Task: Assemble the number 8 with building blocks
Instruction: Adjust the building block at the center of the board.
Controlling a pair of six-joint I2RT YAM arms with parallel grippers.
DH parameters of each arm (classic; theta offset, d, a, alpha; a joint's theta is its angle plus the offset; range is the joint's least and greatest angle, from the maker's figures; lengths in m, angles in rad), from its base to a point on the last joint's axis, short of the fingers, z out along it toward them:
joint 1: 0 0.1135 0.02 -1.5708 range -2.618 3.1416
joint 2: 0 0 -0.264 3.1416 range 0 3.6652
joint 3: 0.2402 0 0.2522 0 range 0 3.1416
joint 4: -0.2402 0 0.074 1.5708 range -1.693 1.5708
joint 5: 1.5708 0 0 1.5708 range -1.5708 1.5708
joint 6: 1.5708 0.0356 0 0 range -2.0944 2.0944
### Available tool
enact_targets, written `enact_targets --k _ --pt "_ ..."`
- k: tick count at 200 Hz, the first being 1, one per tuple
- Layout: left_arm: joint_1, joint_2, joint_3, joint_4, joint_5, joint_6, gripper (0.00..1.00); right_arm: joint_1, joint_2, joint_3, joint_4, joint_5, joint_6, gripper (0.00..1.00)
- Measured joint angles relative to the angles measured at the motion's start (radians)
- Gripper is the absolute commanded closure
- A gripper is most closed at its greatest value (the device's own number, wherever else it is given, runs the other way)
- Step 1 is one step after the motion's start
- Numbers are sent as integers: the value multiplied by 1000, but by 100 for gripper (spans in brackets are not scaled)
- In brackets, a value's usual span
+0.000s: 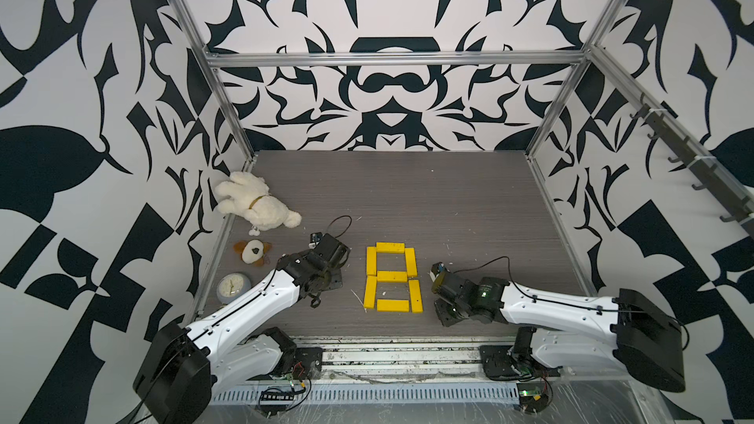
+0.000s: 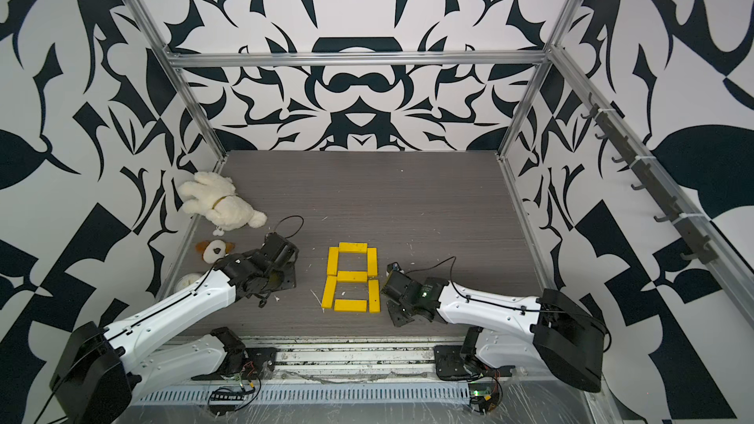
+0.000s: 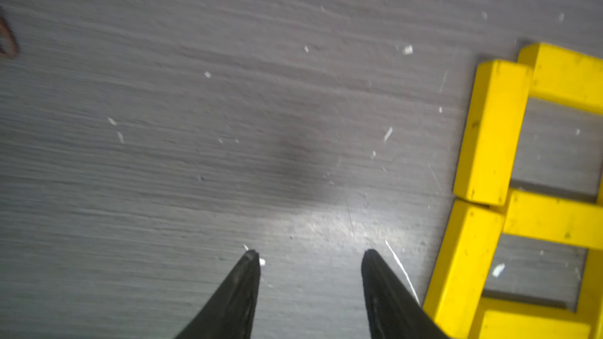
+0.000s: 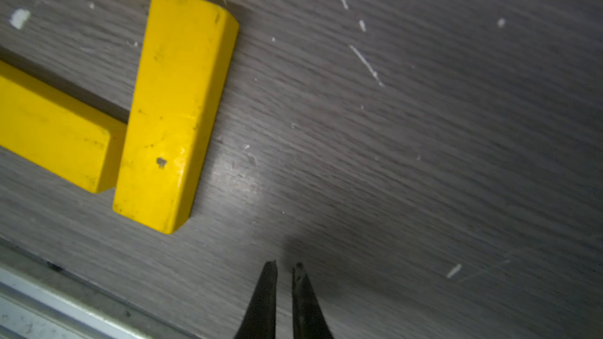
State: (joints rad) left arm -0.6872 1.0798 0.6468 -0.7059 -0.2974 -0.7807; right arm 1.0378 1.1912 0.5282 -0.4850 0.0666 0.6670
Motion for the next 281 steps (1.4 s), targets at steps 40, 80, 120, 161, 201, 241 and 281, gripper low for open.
enact_targets --k 40,80,120,161,201,241,281 --pt "-57 -16 -60 12 -10 -71 45 0 78 9 81 -6 -1 88" --pt "-90 53 -82 81 -14 -95 45 0 163 50 170 -5 -14 88" --pt "-105 135 -85 145 -9 -93 44 0 258 119 219 -3 -34 88" --pt "-106 140 -85 183 -5 -91 43 0 272 132 221 -3 -48 87" --pt "-107 158 -85 217 2 -81 43 -2 253 135 166 -3 -61 86" --pt "-109 213 -86 257 10 -64 43 -28 135 127 58 8 -70 85" --pt "-112 223 -86 289 8 -55 43 -110 50 124 21 17 -89 85"
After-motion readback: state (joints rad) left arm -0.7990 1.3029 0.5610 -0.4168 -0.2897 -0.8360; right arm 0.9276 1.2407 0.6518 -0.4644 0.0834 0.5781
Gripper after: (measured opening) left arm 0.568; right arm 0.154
